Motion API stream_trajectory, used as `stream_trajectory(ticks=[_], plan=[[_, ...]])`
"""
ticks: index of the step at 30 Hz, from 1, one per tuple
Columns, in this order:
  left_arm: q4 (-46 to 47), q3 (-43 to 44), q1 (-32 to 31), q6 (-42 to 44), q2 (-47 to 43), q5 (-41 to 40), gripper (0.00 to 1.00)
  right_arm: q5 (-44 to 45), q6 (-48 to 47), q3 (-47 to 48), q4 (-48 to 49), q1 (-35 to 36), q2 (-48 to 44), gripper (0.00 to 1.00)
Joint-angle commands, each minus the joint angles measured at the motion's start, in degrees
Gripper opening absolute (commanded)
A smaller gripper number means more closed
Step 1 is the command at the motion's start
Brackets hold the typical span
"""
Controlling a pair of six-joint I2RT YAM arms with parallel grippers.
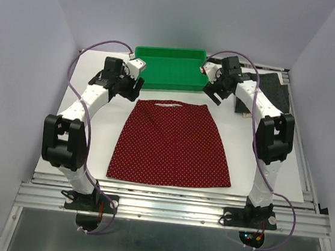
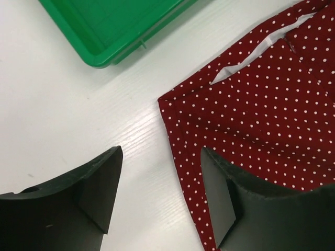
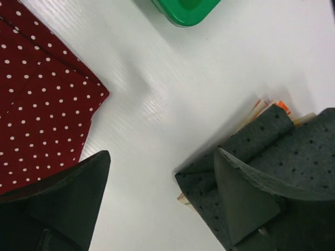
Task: Fold and stack the skirts
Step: Flatten the skirt out
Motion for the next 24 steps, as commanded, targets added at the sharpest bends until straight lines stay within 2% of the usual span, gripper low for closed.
stream_trajectory(ticks=[1,3,7,9,14,20,24], plan=[[0.2,-2.9,0.2,0.9,-10.5,-2.5,0.72,-0.6,2.2,-4.1,1.5,-0.1,-9.6,0.83],[-1.9,-4.9,0.2,2.1,-14.3,-1.9,0.72,-4.9,2.5,-5.5,-1.3,-0.1,-11.7,0.8],[-7.1,-8.3,0.2,4.2,-16.5,-0.2,0.66,-10.7,2.6,-7.8,-8.0,-0.1,-10.2,0.64],[-10.0,-9.9,0.2,5.8,-16.2,1.8,0.55,-14.0,3.8,-10.1,-9.5,-0.1,-9.3,0.56],[-10.4,-13.5,-1.2,8.8,-14.6,1.4,0.35,-15.0,4.8,-15.3,-7.0,-0.1,-8.1,0.47],[-11.8,-10.5,-2.8,8.5,-7.8,1.6,0.33,-10.6,4.6,-20.7,-5.7,-0.1,-4.6,0.41],[-11.1,-9.3,-5.0,7.5,-2.3,1.3,0.29,-10.7,4.4,-25.1,-6.8,0.4,-4.8,0.39]])
